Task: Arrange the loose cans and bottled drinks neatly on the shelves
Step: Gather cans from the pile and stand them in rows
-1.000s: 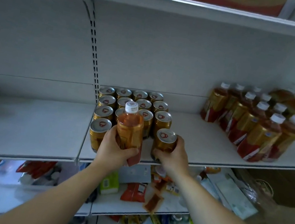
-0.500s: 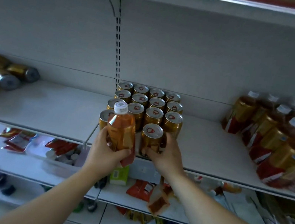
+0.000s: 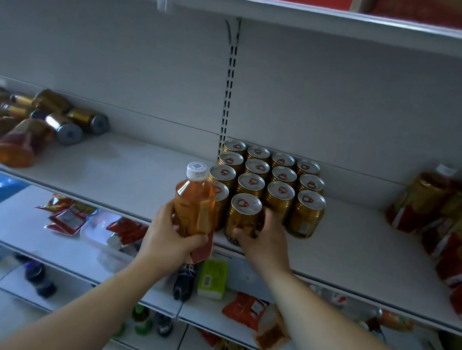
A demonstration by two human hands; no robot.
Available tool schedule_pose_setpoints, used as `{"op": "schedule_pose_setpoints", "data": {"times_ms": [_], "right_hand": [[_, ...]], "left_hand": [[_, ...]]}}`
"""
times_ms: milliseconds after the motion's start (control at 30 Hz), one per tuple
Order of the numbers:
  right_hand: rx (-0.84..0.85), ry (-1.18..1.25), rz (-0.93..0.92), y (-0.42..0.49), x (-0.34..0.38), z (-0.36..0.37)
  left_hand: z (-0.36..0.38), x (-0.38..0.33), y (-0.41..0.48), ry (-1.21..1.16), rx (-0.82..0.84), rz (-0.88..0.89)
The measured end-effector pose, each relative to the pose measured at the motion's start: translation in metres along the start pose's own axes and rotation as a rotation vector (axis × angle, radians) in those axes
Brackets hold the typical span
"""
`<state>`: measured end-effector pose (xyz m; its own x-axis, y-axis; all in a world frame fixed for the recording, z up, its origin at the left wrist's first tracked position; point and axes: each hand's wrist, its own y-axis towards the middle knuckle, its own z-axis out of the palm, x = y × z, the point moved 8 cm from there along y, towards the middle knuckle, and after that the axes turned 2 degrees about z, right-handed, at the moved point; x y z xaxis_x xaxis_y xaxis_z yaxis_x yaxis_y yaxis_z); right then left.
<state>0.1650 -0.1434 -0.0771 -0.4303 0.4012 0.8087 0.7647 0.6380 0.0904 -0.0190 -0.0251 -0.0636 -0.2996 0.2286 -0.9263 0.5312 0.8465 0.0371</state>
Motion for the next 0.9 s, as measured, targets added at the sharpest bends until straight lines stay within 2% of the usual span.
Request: {"op": "schedule_pose_setpoints", "data": {"times_ms": [300, 500, 633, 767, 900], "right_hand": [[-0.031, -0.029, 0.076, 0.003, 0.000, 0.007], [-0.074, -0.131, 0.126, -0.010, -0.022, -0.034], [-0.105, -0.299, 0.198, -0.024, -0.056, -0.084], [0.013, -0.540, 0.310, -0.049, -0.113, -0.134], [0.104, -0.718, 0.227, -0.077, -0.158, -0.178]], "left_hand": [[0.000, -0.003, 0.004, -0.023, 0.109, 0.043], [0.031, -0.027, -0.001, -0.050, 0.255, 0.135], [0.070, -0.048, -0.010, -0.001, 0.310, 0.213], [0.127, -0.071, -0.027, 0.026, 0.337, 0.242], [0.193, -0.097, -0.052, -0.021, 0.353, 0.216]]}}
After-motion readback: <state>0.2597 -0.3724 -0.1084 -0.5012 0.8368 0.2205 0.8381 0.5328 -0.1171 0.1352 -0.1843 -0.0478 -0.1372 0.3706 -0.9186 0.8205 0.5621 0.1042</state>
